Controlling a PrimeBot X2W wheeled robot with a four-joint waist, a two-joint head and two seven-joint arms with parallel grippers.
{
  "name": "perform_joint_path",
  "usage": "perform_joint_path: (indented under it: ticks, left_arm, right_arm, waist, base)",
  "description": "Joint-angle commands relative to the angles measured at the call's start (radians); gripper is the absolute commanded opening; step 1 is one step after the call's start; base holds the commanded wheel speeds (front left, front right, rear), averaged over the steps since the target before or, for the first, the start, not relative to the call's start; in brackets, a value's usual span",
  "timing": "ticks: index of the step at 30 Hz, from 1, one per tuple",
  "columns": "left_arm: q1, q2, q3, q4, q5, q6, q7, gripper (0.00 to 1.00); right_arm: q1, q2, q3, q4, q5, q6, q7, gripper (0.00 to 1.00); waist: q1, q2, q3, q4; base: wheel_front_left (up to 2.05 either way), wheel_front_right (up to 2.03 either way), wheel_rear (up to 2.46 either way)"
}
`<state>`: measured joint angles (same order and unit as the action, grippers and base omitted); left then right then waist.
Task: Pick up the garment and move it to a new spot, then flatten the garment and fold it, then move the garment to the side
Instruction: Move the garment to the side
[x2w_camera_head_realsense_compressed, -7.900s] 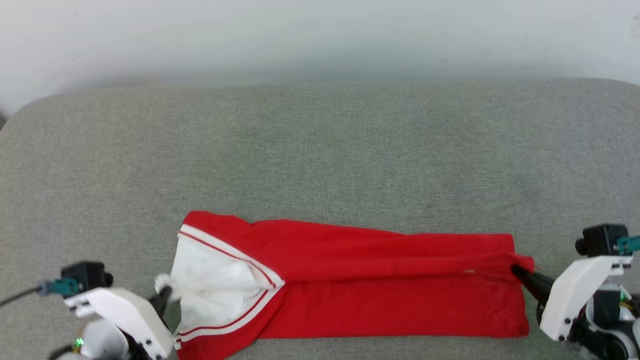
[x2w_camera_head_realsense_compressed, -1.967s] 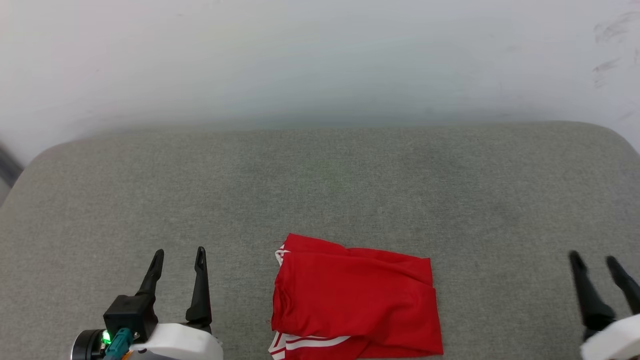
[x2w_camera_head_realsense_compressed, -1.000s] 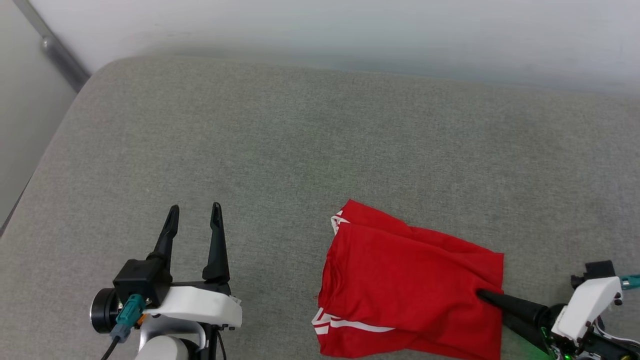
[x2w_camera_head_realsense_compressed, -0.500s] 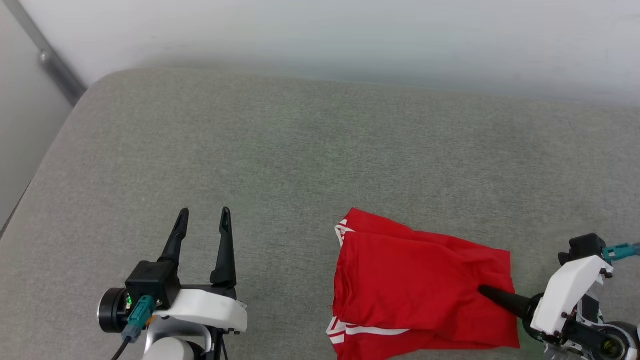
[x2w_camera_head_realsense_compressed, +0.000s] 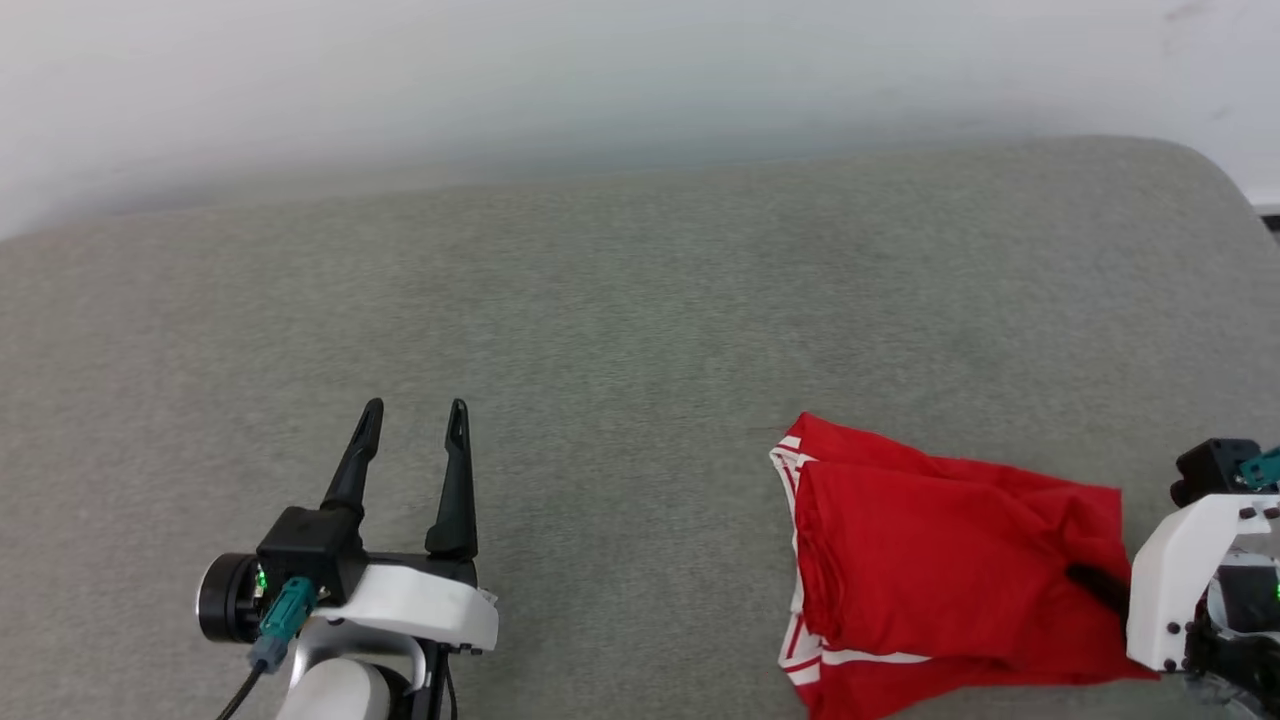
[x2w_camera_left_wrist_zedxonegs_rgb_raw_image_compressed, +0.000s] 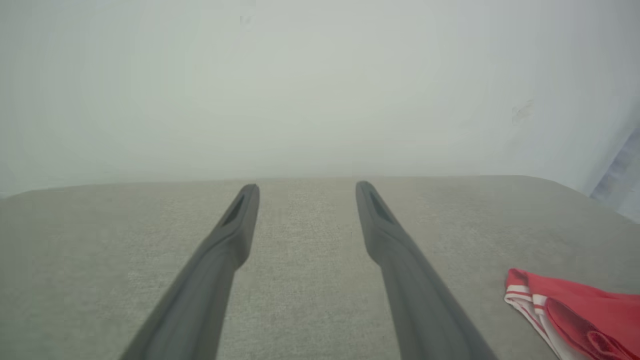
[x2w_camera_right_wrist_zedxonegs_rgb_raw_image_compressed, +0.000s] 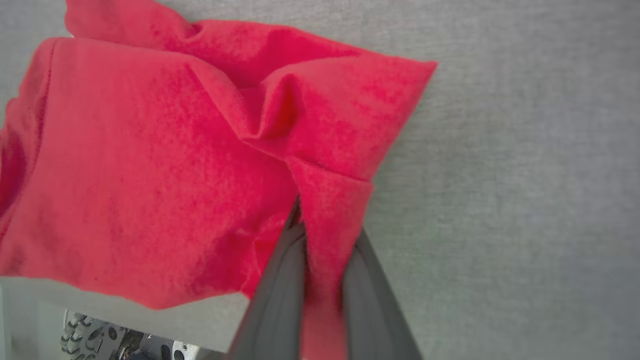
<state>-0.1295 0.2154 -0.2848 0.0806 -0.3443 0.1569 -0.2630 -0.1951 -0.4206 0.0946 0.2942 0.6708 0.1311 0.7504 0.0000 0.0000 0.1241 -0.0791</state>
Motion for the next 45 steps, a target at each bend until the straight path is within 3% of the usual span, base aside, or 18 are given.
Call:
perform_joint_path:
  ticks: [1,6,11,23,30,31,32,33,40,45]
  left_arm:
    - [-0.027,0.001,-0.003,-0.003,0.011,-0.005,-0.002,1.0]
    - [-0.093,0.011,-0.021,-0.006,0.031,-0.025,0.006,1.0]
    - [-0.187,0.038,-0.042,-0.02,0.065,-0.042,0.04,1.0]
    - [-0.376,0.093,-0.07,-0.103,0.133,-0.068,0.128,1.0]
    - [-0.417,0.11,-0.081,-0.153,0.157,-0.071,0.16,1.0]
    - [-0.421,0.11,-0.082,-0.157,0.157,-0.071,0.164,1.0]
    - [-0.423,0.111,-0.083,-0.159,0.157,-0.07,0.169,1.0]
    - [-0.424,0.112,-0.084,-0.161,0.157,-0.069,0.169,1.0]
    - [-0.385,0.097,-0.088,-0.133,0.132,-0.062,0.151,1.0]
    - [-0.331,0.084,-0.075,-0.089,0.1,-0.048,0.11,1.0]
  right_arm:
    - [-0.035,-0.02,0.007,0.021,-0.012,-0.001,-0.018,0.0]
    - [-0.125,-0.062,0.038,0.093,-0.015,-0.001,-0.095,0.0]
    - [-0.239,-0.105,0.057,0.183,-0.002,-0.001,-0.195,0.0]
    - [-0.514,-0.227,-0.01,0.426,0.001,-0.001,-0.487,0.0]
    - [-0.591,-0.233,-0.055,0.538,-0.019,-0.001,-0.628,0.0]
    - [-0.594,-0.229,-0.048,0.557,-0.034,-0.001,-0.647,0.26]
    - [-0.603,-0.214,-0.048,0.575,-0.035,-0.001,-0.669,0.71]
    - [-0.606,-0.2,-0.047,0.595,-0.037,-0.001,-0.684,1.0]
    - [-0.601,-0.195,-0.016,0.696,-0.072,-0.001,-0.773,1.0]
    - [-0.553,-0.225,0.035,0.682,-0.109,-0.001,-0.805,1.0]
  waist:
    - [0.0,0.0,0.04,-0.109]
    - [0.0,0.0,0.129,-0.211]
    - [0.0,0.0,0.245,-0.262]
    - [0.0,0.0,0.471,-0.266]
    - [0.0,0.0,0.53,-0.257]
    - [0.0,0.0,0.535,-0.256]
    - [0.0,0.0,0.538,-0.255]
    - [0.0,0.0,0.538,-0.255]
    - [0.0,0.0,0.477,-0.242]
    - [0.0,0.0,0.366,-0.227]
  base:
    - [0.0,0.0,0.0]
    - [0.0,0.0,0.0]
    - [0.0,0.0,0.0]
    - [0.0,0.0,0.0]
    - [0.0,0.0,0.0]
    - [0.0,0.0,0.0]
    - [0.0,0.0,0.0]
    - [0.0,0.0,0.0]
    - [0.0,0.0,0.0]
    - [0.0,0.0,0.0]
